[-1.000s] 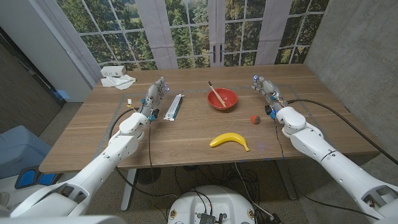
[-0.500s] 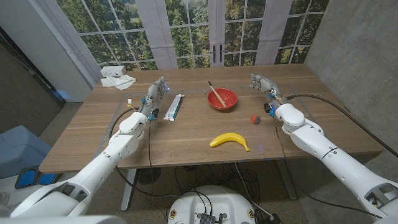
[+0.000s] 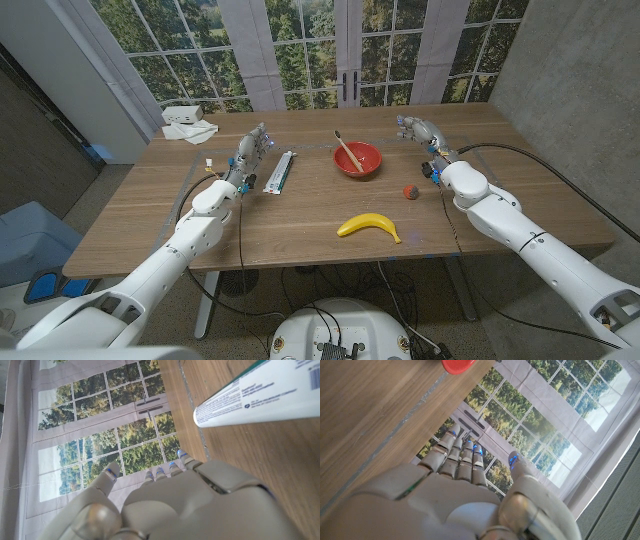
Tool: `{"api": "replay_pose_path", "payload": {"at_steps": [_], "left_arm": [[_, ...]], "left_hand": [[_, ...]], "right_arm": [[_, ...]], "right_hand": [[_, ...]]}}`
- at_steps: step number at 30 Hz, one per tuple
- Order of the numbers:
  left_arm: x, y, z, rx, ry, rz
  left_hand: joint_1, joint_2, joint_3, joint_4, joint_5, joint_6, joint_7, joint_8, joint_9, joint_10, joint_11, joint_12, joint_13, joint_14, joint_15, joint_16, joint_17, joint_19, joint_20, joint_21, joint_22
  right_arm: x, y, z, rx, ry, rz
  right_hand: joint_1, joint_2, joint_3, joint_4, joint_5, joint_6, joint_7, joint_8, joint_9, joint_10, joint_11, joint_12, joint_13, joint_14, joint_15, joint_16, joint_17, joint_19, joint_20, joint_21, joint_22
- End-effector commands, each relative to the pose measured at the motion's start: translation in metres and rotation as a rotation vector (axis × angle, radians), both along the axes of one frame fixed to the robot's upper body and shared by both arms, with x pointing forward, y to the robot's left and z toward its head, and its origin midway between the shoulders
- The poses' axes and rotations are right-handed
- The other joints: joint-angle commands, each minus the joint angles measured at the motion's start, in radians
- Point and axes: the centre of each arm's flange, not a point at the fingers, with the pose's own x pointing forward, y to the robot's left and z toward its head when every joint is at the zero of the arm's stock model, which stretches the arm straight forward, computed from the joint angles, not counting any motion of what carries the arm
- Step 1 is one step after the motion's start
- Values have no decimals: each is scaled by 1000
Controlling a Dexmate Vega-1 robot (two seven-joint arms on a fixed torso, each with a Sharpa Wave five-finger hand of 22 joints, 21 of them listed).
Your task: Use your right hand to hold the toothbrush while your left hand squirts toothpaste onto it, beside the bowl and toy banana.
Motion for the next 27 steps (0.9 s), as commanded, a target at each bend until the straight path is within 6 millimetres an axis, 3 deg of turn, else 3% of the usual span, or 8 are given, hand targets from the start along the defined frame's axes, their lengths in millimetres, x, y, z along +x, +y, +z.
{"api": "replay_pose_path", "payload": {"at_steps": [1,27], "left_arm": [[-2,-1,-3,3,5,-1],[-6,2,-7,-1,4,-3]], "left_hand": [[-5,83,5,-6,4,-6,3,5,5,-71,7,7,3,-45,-77,6,3,4,-92,-4,2],[-8,82,5,-6,3,-5,5,3,5,-70,6,4,3,-46,-78,2,3,9,-92,-14,2]], "right_arm": [[0,11,9,-83,5,14],[-2,43,16,-220,14,31]], "right_hand": [[12,-8,4,-5,5,18,-3,9,6,17,-1,9,7,16,1,13,8,19,2,10,3],[55,-7,17,-33,16,32,-6,8,8,33,-9,9,11,28,-11,26,21,36,-11,11,4]]}}
